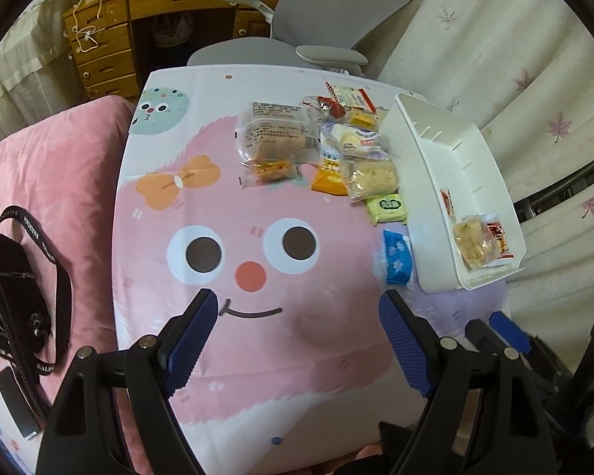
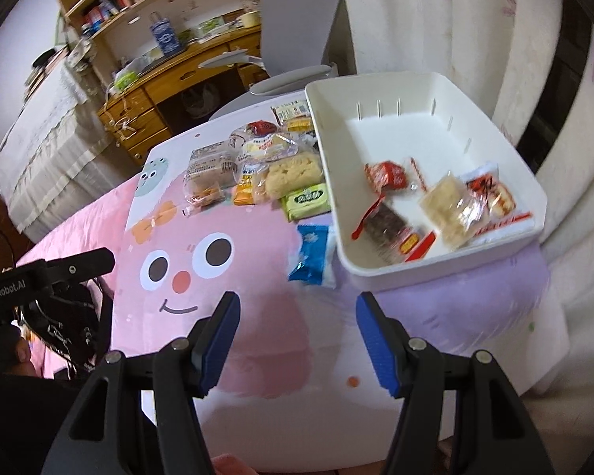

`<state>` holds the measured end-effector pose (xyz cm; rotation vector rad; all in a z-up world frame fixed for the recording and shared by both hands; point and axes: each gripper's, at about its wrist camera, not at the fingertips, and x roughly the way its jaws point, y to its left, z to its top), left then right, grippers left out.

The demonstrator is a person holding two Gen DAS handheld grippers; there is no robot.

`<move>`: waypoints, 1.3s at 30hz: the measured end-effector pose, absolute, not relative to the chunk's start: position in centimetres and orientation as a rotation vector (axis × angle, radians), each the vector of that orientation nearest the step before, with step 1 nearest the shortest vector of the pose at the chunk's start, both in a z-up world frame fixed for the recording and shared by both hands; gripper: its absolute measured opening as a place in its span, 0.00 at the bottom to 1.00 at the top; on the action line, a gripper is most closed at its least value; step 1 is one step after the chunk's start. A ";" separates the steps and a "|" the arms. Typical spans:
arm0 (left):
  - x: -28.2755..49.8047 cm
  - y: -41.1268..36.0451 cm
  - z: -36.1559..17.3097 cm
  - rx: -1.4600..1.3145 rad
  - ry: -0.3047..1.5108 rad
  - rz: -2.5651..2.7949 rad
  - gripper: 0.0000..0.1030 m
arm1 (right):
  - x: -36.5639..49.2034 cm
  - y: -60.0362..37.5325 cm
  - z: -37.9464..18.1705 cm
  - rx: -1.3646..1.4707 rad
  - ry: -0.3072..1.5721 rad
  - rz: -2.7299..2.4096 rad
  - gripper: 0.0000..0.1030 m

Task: Organize snacks
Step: 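Withdraw both open tools from the tray toward the remaining snacks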

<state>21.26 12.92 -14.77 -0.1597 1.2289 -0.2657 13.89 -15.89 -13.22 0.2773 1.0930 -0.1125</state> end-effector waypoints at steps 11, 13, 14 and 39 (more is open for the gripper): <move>27.2 14.7 -16.6 -0.140 1.316 -0.229 0.80 | 14.4 -12.9 -16.5 0.397 1.098 -0.266 0.60; 28.7 14.8 -16.8 -0.130 1.344 -0.211 0.80 | 14.7 -12.7 -16.9 0.405 1.086 -0.283 0.60; 29.2 14.8 -16.8 -0.129 1.352 -0.207 0.80 | 14.9 -12.6 -17.2 0.408 1.076 -0.298 0.60; 44.7 8.4 -22.8 -0.057 1.493 -0.113 0.89 | 18.0 -14.9 -24.1 0.420 0.939 -0.462 0.60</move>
